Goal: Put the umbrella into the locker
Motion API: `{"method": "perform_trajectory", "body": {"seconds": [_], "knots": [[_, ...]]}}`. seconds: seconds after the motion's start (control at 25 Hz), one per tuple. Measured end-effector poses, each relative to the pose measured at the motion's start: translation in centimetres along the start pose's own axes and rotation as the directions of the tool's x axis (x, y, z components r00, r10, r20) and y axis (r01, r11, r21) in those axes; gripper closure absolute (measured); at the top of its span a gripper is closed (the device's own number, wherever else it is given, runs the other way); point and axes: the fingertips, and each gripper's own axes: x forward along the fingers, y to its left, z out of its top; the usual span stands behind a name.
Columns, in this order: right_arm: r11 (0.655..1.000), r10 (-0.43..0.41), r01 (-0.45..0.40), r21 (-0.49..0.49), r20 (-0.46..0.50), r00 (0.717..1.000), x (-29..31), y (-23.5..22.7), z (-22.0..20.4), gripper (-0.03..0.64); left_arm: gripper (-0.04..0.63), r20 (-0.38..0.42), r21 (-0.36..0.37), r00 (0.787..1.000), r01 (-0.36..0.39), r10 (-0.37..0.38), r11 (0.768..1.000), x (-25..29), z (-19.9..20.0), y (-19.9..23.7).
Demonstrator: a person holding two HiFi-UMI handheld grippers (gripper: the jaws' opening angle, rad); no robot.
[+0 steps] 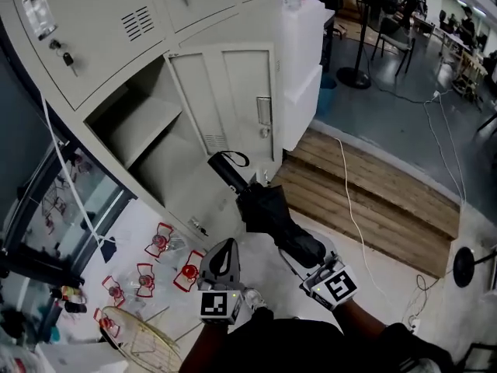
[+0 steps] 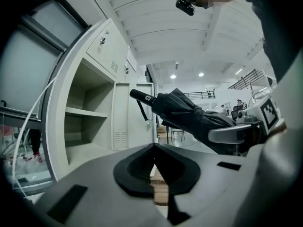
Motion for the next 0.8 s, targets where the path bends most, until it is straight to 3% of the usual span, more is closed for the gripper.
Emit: {"method": "perform_trajectory", "body": {"seconds": [0.52, 0.8], "knots": [[0.999, 0.05, -0.05, 0.007, -0.116, 0.992, 12.3, 0.2, -4.0, 0.402, 0.598, -0.032, -0.034, 0.99, -0.137, 0.136, 0.99, 0.6, -1.3, 12.1], [0.998, 0.064, -0.062, 0.013, -0.151, 0.986, 17.0, 1.1, -5.2, 0.402, 0.599, -0.003, -0.022, 0.987, -0.16, 0.16, 0.987, 0.4, -0.9, 16.0]]}}
